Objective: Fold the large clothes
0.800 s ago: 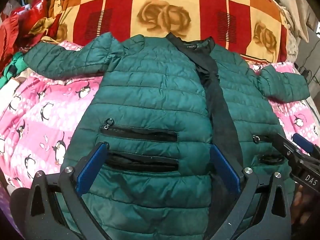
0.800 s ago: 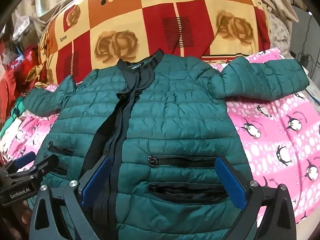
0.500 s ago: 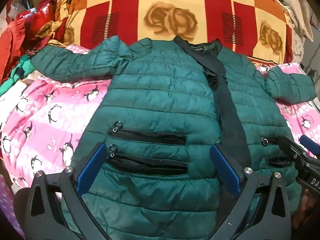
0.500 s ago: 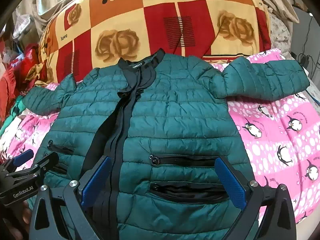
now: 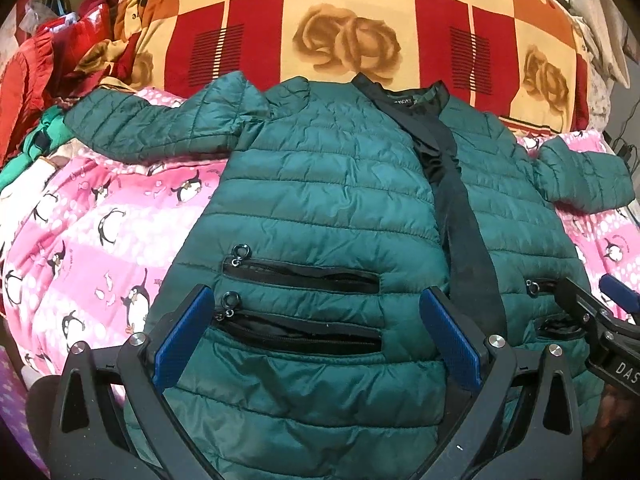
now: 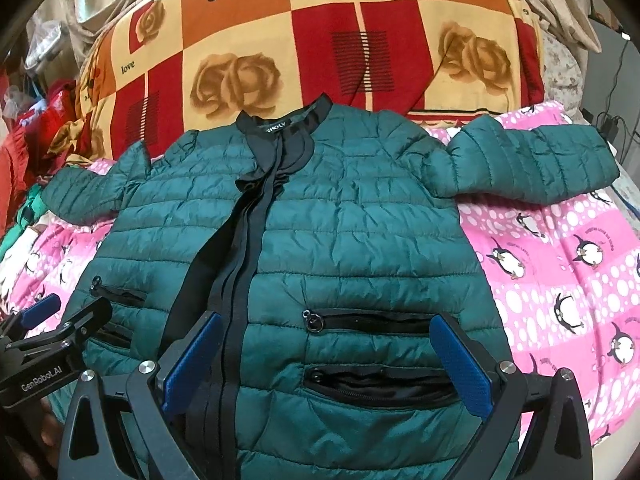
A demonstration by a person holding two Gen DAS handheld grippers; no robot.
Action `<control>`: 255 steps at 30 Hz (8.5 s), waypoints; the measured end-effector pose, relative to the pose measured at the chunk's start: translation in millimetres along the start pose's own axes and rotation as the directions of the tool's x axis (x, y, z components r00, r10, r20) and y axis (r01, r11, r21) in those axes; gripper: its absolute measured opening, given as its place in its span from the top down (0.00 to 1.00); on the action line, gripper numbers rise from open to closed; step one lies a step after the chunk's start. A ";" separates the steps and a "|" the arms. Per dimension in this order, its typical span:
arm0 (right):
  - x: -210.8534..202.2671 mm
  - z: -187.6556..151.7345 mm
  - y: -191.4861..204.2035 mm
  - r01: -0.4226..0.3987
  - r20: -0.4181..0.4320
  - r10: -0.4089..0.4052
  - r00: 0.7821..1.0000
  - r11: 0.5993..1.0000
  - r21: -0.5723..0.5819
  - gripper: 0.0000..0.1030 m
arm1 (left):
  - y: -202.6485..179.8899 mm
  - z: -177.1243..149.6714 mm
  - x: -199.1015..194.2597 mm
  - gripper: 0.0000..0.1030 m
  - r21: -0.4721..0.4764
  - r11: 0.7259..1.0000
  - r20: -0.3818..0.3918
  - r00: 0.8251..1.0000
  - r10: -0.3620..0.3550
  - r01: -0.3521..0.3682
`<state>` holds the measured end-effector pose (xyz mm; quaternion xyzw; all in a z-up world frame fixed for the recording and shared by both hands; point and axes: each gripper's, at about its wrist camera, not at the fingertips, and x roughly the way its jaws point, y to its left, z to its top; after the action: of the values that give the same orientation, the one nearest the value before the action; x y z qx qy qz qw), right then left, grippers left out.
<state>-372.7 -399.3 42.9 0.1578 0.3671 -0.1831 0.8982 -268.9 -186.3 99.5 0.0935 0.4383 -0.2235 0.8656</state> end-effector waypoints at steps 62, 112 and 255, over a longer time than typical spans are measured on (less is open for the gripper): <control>20.9 23.3 14.6 -0.006 -0.003 0.006 1.000 1.000 0.018 0.00 | 9.4 25.0 14.8 0.00 -0.024 1.000 -0.008 1.000 0.020 -0.020; 80.5 119.3 31.1 -0.068 -0.009 0.069 0.998 0.996 0.050 0.00 | 93.2 129.8 71.0 0.00 -0.103 0.977 0.049 0.981 0.190 -0.185; 105.6 93.0 -28.5 0.038 -0.026 -0.036 0.999 0.995 0.089 0.00 | -17.5 111.2 100.6 0.88 0.057 0.998 0.071 0.997 0.004 -0.008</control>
<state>-259.3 -485.9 26.3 0.1933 0.3725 -0.2140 0.8821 -145.5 -272.2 86.1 0.1113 0.4007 -0.2366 0.8781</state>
